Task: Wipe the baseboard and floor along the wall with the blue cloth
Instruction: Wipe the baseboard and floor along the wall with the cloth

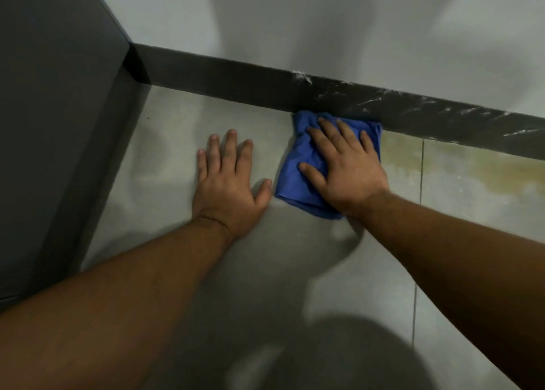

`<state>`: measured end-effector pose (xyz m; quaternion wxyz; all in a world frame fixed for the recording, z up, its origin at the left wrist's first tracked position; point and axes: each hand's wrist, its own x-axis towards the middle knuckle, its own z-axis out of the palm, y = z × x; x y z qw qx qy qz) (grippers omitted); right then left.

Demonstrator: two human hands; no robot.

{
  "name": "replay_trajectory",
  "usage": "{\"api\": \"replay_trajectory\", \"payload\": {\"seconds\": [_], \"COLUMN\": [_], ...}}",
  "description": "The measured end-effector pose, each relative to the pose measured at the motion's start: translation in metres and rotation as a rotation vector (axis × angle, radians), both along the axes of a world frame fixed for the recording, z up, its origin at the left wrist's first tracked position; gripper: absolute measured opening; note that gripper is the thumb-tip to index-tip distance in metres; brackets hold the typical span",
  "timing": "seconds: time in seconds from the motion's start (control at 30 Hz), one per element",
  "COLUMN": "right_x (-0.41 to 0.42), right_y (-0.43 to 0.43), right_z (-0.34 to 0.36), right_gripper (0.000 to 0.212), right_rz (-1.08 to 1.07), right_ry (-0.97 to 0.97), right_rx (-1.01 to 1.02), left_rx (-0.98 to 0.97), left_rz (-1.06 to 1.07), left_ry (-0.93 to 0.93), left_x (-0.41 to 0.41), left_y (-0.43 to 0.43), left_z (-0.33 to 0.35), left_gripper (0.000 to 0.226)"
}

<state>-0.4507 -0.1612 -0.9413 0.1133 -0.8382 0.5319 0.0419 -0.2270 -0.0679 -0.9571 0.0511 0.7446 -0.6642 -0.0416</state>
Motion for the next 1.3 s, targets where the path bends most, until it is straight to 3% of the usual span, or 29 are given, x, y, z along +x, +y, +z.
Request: {"api": "replay_trajectory", "payload": {"seconds": [0.27,0.57,0.87,1.17,1.3], "right_x": [-0.021,-0.007,-0.044,0.006,0.041], "right_y": [0.048,0.002,0.04,0.004,-0.023], "right_z": [0.002,0.002,0.006,0.013,0.007], "right_gripper": [0.074,0.076,0.073,0.072,0.063], "right_rz": [-0.1,0.101,-0.227,0.131,0.176], "right_ry": [0.013,-0.013,-0.082,-0.054,-0.09], "right_rx": [0.003,0.033,0.026,0.134,0.127], "left_rx": [0.097,0.035,0.023,-0.074,-0.114], "left_rz": [0.041,0.03,0.014,0.081,0.106], "left_ry": [0.025,0.106,0.118,0.343,0.406], "left_x": [-0.01,-0.052,-0.049,-0.049,-0.047], "left_y": [-0.014,-0.052,-0.051,-0.048,-0.051], "left_z": [0.012,0.011,0.007,0.019,0.019], "left_gripper": [0.081,0.073,0.068,0.076,0.076]}}
